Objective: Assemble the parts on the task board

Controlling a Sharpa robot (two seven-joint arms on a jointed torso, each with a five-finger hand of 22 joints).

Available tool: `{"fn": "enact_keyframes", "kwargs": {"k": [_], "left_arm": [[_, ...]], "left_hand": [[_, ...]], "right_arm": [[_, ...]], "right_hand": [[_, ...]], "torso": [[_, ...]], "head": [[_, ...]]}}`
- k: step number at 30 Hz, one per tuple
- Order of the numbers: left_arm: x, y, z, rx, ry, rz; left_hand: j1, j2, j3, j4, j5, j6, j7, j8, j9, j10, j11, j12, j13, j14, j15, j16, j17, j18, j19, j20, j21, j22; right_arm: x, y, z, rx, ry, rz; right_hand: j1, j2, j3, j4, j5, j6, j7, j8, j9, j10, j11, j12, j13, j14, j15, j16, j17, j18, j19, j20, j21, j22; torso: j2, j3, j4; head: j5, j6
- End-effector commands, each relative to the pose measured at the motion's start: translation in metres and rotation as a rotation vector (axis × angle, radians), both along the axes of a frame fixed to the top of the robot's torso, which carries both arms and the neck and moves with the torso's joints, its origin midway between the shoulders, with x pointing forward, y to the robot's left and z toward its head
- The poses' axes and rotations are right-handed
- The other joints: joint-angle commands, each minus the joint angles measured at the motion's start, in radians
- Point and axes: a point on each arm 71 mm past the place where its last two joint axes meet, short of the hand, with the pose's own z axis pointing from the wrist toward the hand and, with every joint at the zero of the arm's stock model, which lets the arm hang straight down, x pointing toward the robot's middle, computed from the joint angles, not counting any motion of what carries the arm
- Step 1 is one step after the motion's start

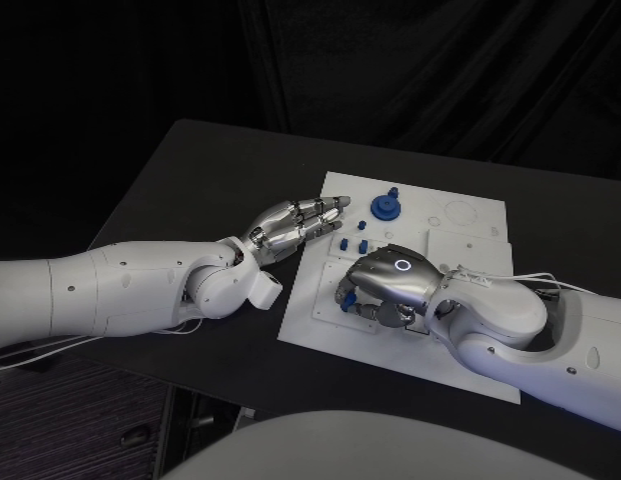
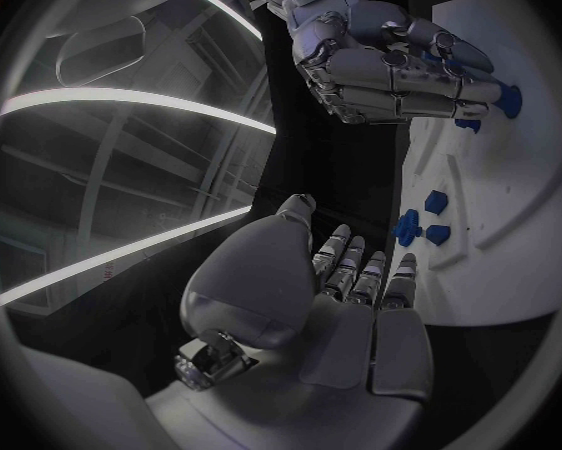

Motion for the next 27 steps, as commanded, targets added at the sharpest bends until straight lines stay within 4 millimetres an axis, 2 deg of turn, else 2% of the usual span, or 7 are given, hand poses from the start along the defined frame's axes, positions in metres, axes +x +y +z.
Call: {"fn": "enact_keyframes", "kwargs": {"k": [1, 14, 20, 27], "left_arm": [[-0.0007, -0.0007, 0.0050, -0.055, -0.054, -0.002], [-0.0001, -0.0017, 0.0040, -0.053, -0.046, -0.009], [0.0000, -0.0015, 0.0037, -0.051, -0.043, -0.010], [0.0001, -0.0010, 0.0032, -0.048, -0.039, -0.011]], "left_hand": [[0.013, 0.000, 0.006, -0.003, 0.003, 0.004, 0.009, 0.004, 0.000, -0.006, 0.002, 0.005, 0.001, -0.003, -0.005, 0.003, 0.000, 0.021, 0.001, -0.002, -0.003, -0.002], [0.016, 0.004, 0.011, -0.004, 0.004, 0.005, 0.012, 0.005, 0.001, -0.008, 0.002, 0.004, 0.001, -0.003, -0.003, 0.005, 0.001, 0.021, 0.001, -0.001, -0.003, -0.002], [0.017, 0.005, 0.013, -0.004, 0.004, 0.007, 0.013, 0.005, 0.001, -0.008, 0.002, 0.004, 0.001, -0.002, -0.002, 0.006, 0.001, 0.021, 0.001, 0.000, -0.003, -0.002], [0.017, 0.005, 0.013, -0.004, 0.004, 0.007, 0.013, 0.005, 0.001, -0.008, 0.002, 0.004, 0.001, -0.002, -0.002, 0.006, 0.001, 0.021, 0.001, 0.000, -0.003, -0.002]], "right_arm": [[0.0005, -0.0018, -0.0048, -0.023, -0.012, -0.019], [0.0001, -0.0027, -0.0067, -0.026, -0.012, -0.019], [0.0003, -0.0042, -0.0069, -0.028, -0.011, -0.024], [0.0004, -0.0057, -0.0070, -0.031, -0.010, -0.029]], "right_hand": [[0.009, 0.004, 0.001, -0.007, -0.006, -0.003, 0.003, -0.005, 0.000, 0.042, -0.040, -0.003, 0.002, 0.002, 0.001, -0.007, -0.002, -0.005, 0.004, 0.001, -0.006, 0.124], [0.013, 0.001, 0.001, -0.011, -0.005, -0.009, 0.005, -0.011, 0.001, 0.039, -0.038, -0.006, 0.005, -0.005, 0.003, -0.016, -0.012, -0.003, -0.003, 0.002, -0.020, 0.121], [0.019, 0.002, 0.004, -0.017, 0.002, -0.010, 0.007, -0.014, 0.002, 0.038, -0.037, -0.007, 0.008, -0.010, 0.004, -0.022, -0.017, -0.002, -0.007, 0.003, -0.028, 0.120], [0.021, 0.002, 0.004, -0.018, 0.004, -0.009, 0.007, -0.015, 0.003, 0.038, -0.037, -0.007, 0.009, -0.011, 0.004, -0.024, -0.018, -0.001, -0.008, 0.004, -0.029, 0.120]], "torso": [[-0.001, -0.0002, 0.0011], [-0.001, 0.0018, 0.0005], [0.000, 0.0016, 0.0000], [0.000, 0.0007, 0.0009]], "head": [[0.003, 0.000], [0.004, 0.000], [0.011, 0.000], [0.010, 0.000]]}}
